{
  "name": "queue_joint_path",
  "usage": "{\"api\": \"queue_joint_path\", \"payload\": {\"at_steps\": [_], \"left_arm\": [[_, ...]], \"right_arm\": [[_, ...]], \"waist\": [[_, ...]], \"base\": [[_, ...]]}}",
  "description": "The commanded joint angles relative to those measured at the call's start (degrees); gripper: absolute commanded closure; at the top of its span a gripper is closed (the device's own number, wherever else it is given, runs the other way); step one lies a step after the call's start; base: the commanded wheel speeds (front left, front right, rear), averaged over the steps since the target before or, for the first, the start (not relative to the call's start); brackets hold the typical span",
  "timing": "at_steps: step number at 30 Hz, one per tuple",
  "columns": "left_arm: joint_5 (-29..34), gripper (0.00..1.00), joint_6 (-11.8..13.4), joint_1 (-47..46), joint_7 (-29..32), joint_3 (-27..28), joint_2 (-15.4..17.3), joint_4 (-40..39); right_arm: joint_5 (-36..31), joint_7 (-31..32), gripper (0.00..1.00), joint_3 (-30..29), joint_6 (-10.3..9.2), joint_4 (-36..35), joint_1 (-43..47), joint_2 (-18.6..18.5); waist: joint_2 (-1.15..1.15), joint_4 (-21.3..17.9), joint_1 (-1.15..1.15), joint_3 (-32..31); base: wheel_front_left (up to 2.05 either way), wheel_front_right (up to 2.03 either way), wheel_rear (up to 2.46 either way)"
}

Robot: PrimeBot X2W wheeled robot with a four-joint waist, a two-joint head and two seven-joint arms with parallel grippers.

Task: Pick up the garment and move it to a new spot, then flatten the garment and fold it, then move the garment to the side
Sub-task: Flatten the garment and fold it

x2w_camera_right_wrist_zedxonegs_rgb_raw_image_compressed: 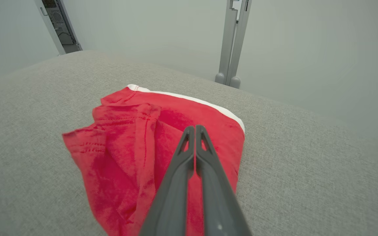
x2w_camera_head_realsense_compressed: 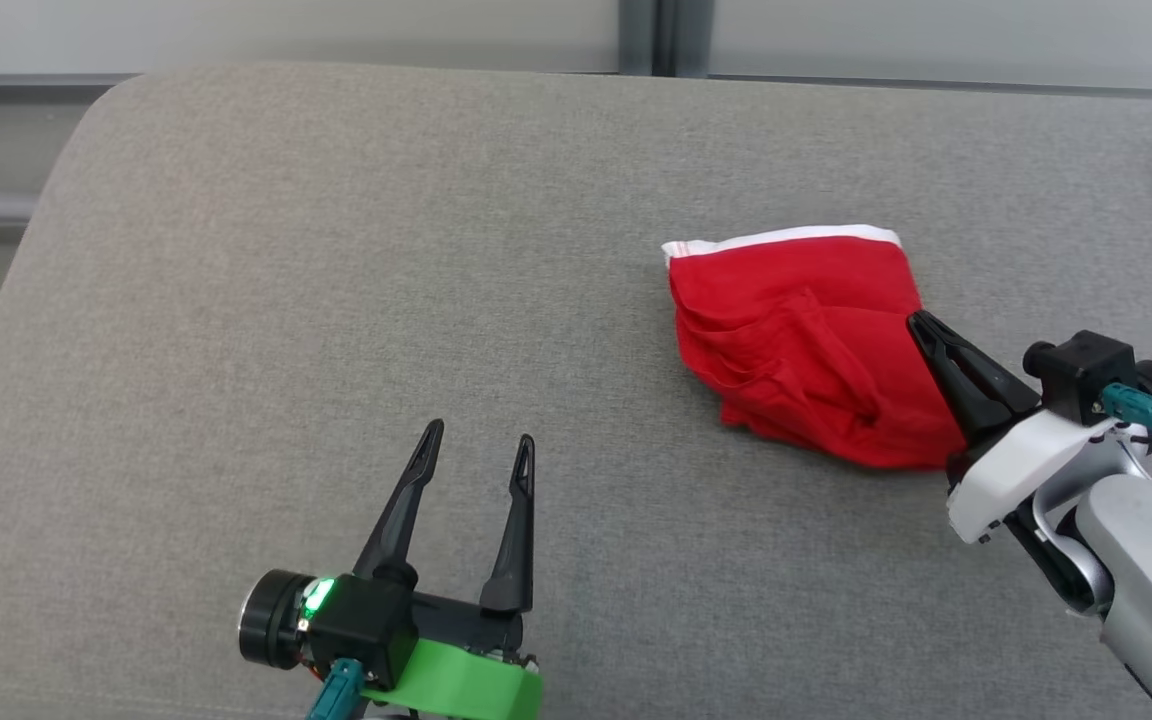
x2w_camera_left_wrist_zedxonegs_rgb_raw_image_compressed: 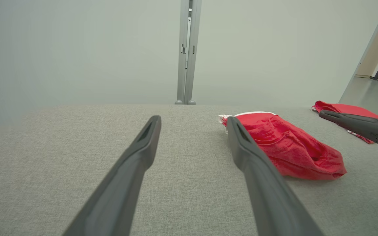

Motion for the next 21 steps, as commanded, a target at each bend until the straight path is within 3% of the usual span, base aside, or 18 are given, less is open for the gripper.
{"api": "queue_joint_path", "payload": {"at_steps": [1,8,21], "left_arm": [[-0.38,0.0,0.23,-1.28,0.01,-0.35,0.07,-0.06],[-1.63,0.0,1.22,-1.63,0.01,-1.35,0.06,-0.34],[-1.29,0.0,1.67,-1.54,0.01,-0.85,0.08,-1.46]], "right_arm": [[2.04,-0.14,1.0,1.85,-0.08,0.61,-1.63,-1.05],[10.04,-0.13,1.0,13.42,-0.08,2.21,-5.02,-6.04],[12.93,-0.14,1.0,26.02,-0.08,-8.67,-4.0,-6.99]], "waist": [[0.0,3.55,0.0,2.27],[0.0,5.82,0.0,3.81],[0.0,5.14,0.0,3.84]], "base": [[0.0,0.0,0.0],[0.0,0.0,0.0],[0.0,0.0,0.0]]}}
